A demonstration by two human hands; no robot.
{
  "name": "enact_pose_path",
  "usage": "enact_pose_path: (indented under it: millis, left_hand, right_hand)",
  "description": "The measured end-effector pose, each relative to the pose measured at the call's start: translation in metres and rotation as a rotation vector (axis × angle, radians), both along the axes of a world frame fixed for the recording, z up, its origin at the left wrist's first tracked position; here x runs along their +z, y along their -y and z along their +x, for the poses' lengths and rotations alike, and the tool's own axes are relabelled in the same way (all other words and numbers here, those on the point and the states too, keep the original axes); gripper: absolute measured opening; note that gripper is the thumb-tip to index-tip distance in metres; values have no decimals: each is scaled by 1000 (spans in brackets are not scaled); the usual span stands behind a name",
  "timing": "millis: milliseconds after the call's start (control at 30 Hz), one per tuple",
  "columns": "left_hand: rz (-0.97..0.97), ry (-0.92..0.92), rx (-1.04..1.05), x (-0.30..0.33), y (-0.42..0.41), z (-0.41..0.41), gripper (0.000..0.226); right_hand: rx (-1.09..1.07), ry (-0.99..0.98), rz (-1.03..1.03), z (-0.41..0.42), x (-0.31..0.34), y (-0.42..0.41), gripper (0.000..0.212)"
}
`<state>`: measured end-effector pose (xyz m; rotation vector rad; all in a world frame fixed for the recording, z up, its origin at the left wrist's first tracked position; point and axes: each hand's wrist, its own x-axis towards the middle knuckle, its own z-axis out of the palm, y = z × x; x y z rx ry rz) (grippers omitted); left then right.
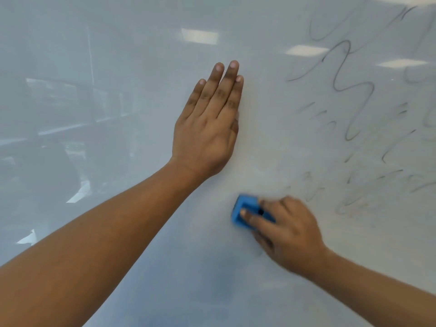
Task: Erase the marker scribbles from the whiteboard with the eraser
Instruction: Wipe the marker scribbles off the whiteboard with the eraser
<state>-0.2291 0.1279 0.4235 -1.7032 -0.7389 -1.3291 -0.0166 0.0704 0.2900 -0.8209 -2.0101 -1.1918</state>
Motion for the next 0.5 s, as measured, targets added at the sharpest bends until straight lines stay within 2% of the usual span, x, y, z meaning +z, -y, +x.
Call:
enact_pose_path:
  millis: [100, 167, 233, 367, 433, 500]
  left_hand:
    - [-24, -11, 10, -2, -8, 2, 54]
    - [-34, -21, 24, -6, -13, -1, 54]
    - [-20, -32, 35, -9, -16, -2, 52]
    - [-4, -26, 57, -12, -17, -3, 51]
    - [-10, -27, 67, -13, -17, -2, 51]
    - [-16, -21, 66, -14, -17, -2, 51]
  right_hand:
    - [-13, 263, -125, 22, -65, 6, 24]
    - [-28, 365, -157, 33, -72, 8, 29]
    - [-15, 291, -116, 33, -48, 7, 31]
    - [-60, -98, -10, 31, 3, 4, 29]
    - [-69, -186, -13, 31, -11, 3, 32]
    - [-41, -144, -62, 29, -48, 1, 30]
